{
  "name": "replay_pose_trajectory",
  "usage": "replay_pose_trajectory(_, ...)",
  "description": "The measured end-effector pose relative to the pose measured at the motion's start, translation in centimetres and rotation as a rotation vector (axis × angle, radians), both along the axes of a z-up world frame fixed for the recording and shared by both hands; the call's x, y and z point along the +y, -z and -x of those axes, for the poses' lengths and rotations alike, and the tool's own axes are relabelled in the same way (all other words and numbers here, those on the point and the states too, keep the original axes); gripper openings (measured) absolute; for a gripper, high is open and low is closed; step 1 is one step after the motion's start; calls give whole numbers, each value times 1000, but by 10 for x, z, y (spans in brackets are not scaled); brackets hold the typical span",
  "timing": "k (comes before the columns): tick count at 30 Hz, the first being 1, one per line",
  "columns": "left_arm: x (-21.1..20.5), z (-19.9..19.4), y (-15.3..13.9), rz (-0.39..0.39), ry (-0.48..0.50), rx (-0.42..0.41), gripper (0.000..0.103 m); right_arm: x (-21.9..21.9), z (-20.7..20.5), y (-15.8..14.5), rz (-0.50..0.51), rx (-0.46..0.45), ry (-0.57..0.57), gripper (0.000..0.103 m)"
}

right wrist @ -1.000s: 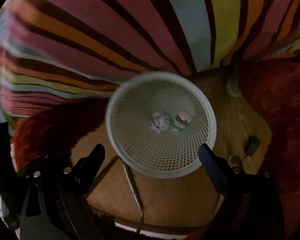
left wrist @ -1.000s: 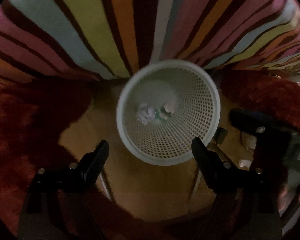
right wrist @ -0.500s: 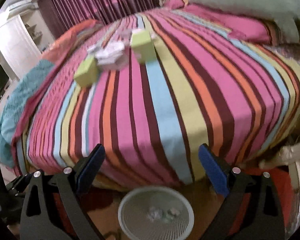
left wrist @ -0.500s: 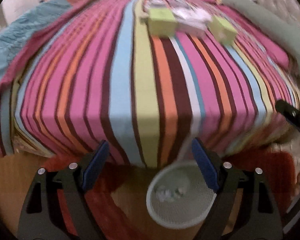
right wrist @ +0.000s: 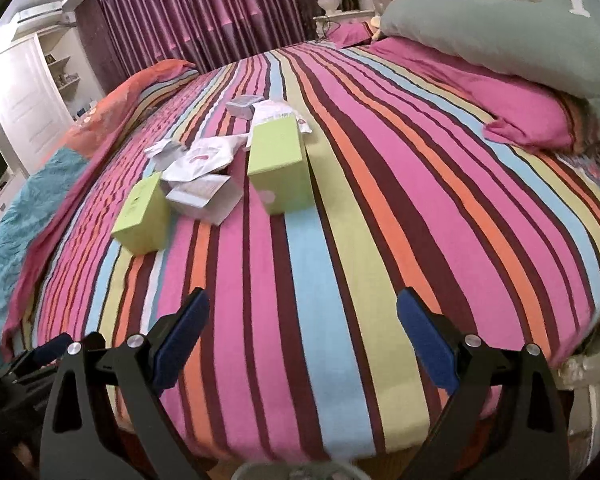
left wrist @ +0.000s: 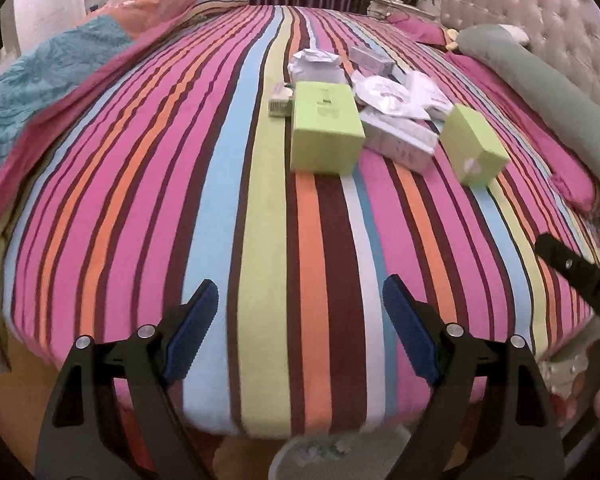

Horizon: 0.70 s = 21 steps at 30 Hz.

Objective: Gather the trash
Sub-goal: 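Grasp the large green DHC box with the left tool while the right tool grasps a green box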

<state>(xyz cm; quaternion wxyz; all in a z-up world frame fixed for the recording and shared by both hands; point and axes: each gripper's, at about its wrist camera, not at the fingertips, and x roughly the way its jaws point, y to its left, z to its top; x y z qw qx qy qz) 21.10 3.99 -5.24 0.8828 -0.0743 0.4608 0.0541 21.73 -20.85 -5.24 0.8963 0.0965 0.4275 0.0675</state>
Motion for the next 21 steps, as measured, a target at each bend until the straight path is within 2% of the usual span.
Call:
replay_pose_trajectory(8, 7, -56, 14, 57, -31, -12, 82, 15, -43, 18, 42, -4, -35, 90)
replay_pose_trajectory(15, 10, -83, 24, 79, -27, -9, 82, 23, -68, 27, 104, 4, -56, 90)
replay_pose_trajectory(21, 9, -99, 27, 72, -5, -17, 82, 24, -84, 36, 91, 33, -55, 90)
